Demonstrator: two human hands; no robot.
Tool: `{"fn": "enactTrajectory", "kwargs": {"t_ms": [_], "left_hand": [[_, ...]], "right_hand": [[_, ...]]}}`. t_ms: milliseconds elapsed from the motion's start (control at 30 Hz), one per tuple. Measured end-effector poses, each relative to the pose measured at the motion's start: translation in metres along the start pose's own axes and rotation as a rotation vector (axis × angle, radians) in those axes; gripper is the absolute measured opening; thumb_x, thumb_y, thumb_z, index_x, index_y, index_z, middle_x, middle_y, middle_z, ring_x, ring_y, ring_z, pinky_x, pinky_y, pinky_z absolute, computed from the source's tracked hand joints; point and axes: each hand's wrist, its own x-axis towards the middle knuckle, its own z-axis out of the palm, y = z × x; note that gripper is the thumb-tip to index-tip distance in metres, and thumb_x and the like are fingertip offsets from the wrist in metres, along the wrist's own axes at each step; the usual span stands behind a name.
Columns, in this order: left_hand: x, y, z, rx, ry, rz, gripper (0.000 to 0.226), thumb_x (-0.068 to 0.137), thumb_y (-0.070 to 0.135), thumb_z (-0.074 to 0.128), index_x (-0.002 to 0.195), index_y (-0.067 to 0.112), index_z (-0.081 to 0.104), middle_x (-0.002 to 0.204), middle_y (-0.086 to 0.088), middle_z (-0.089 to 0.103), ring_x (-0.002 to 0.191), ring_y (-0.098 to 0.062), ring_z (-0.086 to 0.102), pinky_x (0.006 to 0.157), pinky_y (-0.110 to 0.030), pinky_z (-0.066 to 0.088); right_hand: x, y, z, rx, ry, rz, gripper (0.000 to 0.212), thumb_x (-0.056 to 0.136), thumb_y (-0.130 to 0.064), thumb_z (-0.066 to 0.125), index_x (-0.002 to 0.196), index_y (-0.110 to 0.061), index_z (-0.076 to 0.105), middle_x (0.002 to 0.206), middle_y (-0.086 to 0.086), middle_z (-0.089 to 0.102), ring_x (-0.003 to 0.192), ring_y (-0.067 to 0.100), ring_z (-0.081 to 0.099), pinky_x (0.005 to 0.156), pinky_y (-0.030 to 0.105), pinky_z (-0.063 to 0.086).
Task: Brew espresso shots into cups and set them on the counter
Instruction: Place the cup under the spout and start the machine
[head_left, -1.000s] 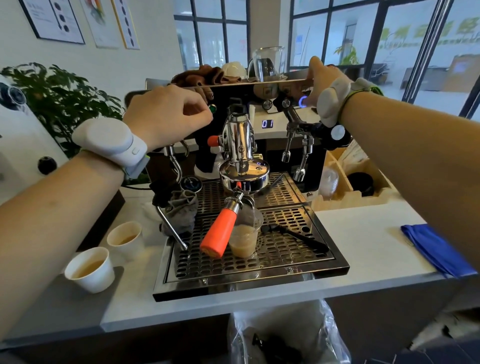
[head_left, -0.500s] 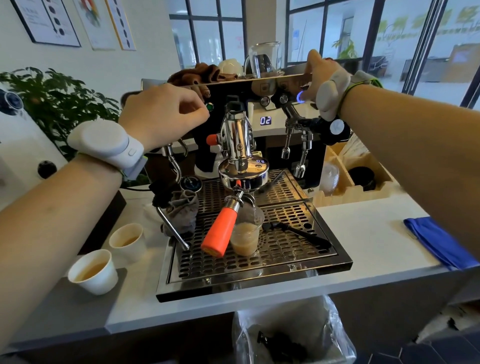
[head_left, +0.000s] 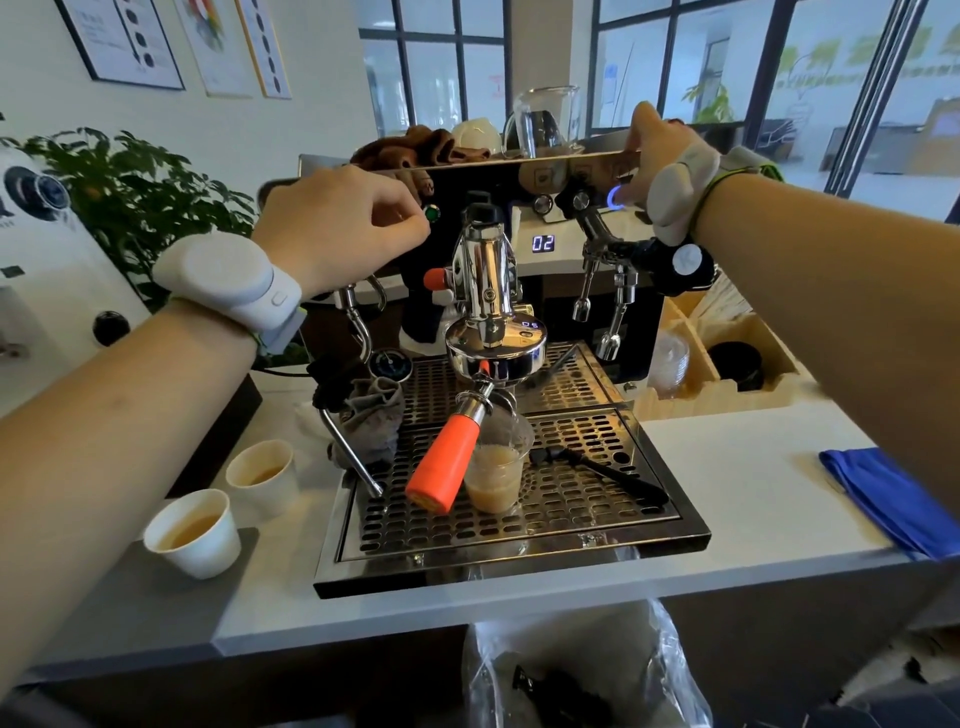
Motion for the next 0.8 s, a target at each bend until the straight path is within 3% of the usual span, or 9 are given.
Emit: {"fn": "enactTrajectory", "kwargs": {"t_ms": [233, 533, 733, 800], "left_hand": [[0.0005, -0.001, 0.0014, 0.013, -0.006, -0.015, 0.018, 0.086, 0.054, 0.051, 0.086, 0.043, 0.067, 0.063, 0.027, 0.05, 0.061, 0.005, 0.044, 0.051, -0.021, 0.027], [-0.0004, -0.0012, 0.0014, 0.024, 0.011, -0.008, 0.019, 0.086, 0.053, 0.051, 0.087, 0.043, 0.067, 0.061, 0.028, 0.047, 0.06, 0.007, 0.042, 0.051, -0.02, 0.026], [-0.0005, 0.0003, 0.0007, 0.019, 0.013, -0.012, 0.02, 0.087, 0.053, 0.051, 0.088, 0.042, 0.068, 0.062, 0.027, 0.049, 0.06, 0.005, 0.043, 0.051, -0.021, 0.026], [-0.0004, 0.0009, -0.0001, 0.014, 0.006, -0.016, 0.019, 0.087, 0.052, 0.052, 0.088, 0.042, 0.068, 0.061, 0.025, 0.049, 0.059, 0.004, 0.043, 0.05, -0.021, 0.026]], "right_hand": [[0.0031, 0.0022, 0.0022, -0.018, 0.014, 0.006, 0.035, 0.082, -0.007, 0.061, 0.111, -0.006, 0.041, 0.083, 0.015, 0.046, 0.072, 0.029, 0.046, 0.066, 0.036, 0.035], [0.0028, 0.0013, 0.0008, -0.008, 0.023, 0.004, 0.034, 0.084, -0.007, 0.06, 0.112, -0.005, 0.042, 0.1, 0.026, 0.058, 0.082, 0.037, 0.055, 0.068, 0.036, 0.036], [0.0, -0.0032, -0.0034, -0.007, -0.001, 0.006, 0.035, 0.087, -0.007, 0.06, 0.116, -0.003, 0.042, 0.107, 0.026, 0.059, 0.077, 0.028, 0.047, 0.071, 0.036, 0.036], [-0.0026, -0.0038, -0.0044, -0.028, 0.011, -0.002, 0.036, 0.087, -0.009, 0.061, 0.117, -0.003, 0.042, 0.109, 0.026, 0.059, 0.082, 0.034, 0.054, 0.068, 0.034, 0.033]]}}
